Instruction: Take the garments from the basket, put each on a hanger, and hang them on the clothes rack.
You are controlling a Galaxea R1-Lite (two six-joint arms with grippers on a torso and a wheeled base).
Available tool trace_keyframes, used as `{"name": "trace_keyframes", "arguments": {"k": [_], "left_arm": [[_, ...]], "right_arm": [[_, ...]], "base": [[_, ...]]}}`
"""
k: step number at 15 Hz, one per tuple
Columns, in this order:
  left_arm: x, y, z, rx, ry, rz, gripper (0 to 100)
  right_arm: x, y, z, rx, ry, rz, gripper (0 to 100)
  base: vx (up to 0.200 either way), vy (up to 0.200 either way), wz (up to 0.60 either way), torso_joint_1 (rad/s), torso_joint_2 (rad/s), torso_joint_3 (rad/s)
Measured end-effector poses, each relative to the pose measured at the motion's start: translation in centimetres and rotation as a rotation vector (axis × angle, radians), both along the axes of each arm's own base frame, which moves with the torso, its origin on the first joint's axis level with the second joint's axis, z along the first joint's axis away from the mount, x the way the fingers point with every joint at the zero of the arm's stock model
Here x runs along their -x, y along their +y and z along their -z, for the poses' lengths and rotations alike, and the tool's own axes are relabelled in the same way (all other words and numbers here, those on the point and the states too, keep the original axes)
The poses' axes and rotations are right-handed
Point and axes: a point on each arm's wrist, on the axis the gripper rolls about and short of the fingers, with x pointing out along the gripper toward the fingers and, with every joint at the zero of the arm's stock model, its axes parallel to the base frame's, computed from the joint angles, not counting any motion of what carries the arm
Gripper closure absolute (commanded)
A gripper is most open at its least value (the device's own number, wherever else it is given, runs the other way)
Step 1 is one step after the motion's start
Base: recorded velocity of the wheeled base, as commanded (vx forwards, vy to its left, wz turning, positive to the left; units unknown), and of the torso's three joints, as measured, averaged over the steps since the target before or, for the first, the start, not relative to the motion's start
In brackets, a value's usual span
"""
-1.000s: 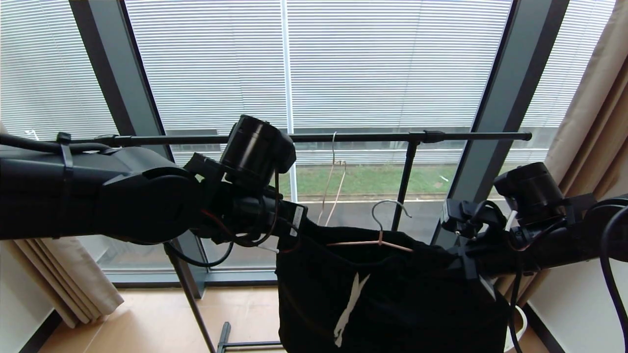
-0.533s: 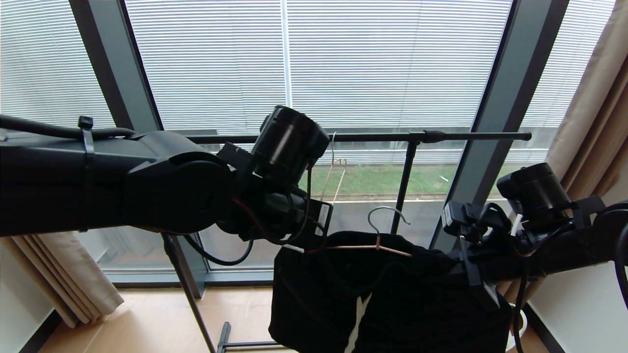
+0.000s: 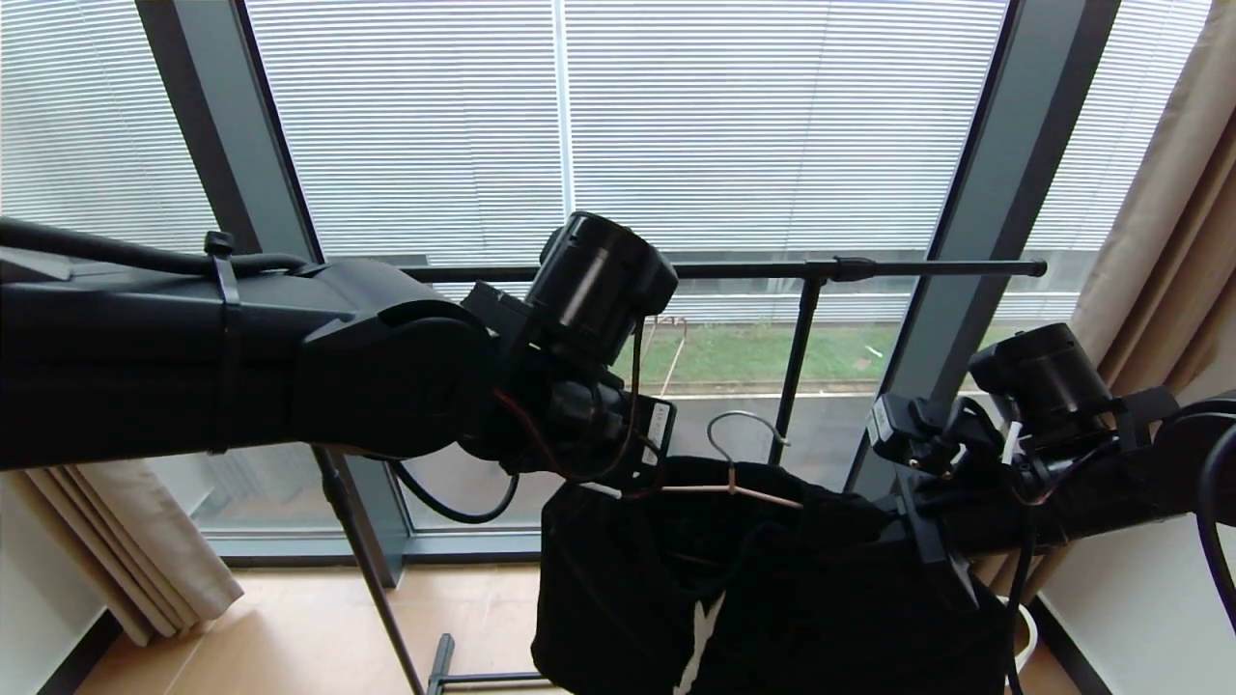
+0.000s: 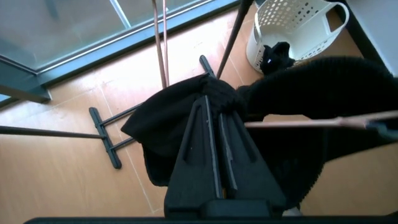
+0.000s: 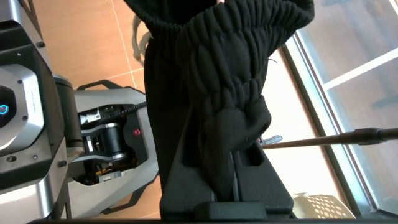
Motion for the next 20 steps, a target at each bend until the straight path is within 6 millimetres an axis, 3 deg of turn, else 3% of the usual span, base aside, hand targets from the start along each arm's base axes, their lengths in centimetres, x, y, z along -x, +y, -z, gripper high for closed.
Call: {"name": "trace_keyframes", "arguments": {"k": [6,12,20], "left_arm": [[2.3,1.7,0.3,-0.056,0.031,0.032,100],[5.5,2.6,0.1,-0.122,0.014,0.148,100],[6.6,2.3,0.4,-0.131,0.024,0.182,100]], "right_arm": [[-2.4,-1.5,-0.1,-0.044,0.028,0.090,100],[-2.9,-1.8,-0.2,-0.100,0.077,0.113,100],[-2.7,-1.8,-1.3,-0.223,0.127,0.097,100]], "base": [[0.000,0.000,0.00,0.000,0.00,0.000],[0.000,0.000,0.00,0.000,0.00,0.000],[0.000,0.000,0.00,0.000,0.00,0.000]]}}
